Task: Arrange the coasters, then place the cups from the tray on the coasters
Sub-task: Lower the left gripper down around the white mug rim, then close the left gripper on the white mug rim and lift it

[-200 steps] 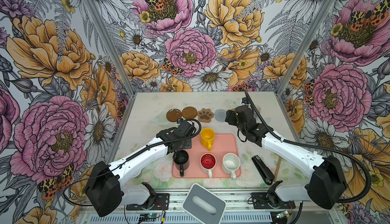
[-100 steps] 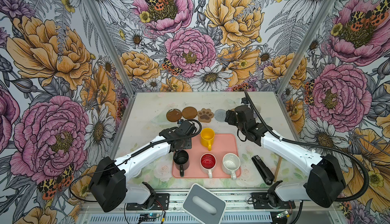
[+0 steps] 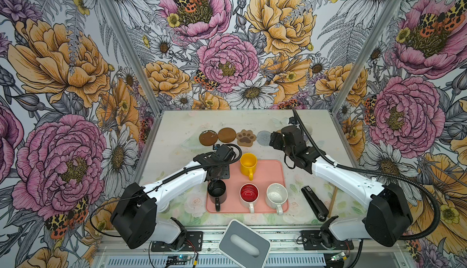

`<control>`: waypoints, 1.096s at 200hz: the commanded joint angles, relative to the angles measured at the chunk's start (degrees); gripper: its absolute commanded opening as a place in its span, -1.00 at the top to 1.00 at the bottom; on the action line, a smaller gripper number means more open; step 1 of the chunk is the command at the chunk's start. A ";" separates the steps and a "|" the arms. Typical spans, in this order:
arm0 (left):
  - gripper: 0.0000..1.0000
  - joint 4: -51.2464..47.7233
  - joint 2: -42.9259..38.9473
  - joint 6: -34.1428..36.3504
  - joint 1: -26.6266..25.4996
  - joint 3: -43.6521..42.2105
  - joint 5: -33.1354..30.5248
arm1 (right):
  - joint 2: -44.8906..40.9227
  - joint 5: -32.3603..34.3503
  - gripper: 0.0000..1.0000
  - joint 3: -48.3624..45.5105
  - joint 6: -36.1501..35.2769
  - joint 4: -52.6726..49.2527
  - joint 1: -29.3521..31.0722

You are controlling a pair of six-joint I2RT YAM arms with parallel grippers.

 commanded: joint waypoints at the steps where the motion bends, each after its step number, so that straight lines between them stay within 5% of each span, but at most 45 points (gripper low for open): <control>1: -0.09 2.16 0.61 -0.51 0.46 -0.42 1.02 | 0.39 -0.46 -0.67 -0.21 0.67 1.95 -0.42; 219: -0.09 3.47 1.84 0.08 2.00 -0.93 1.21 | 1.97 -1.53 -0.67 0.12 0.98 2.20 -1.17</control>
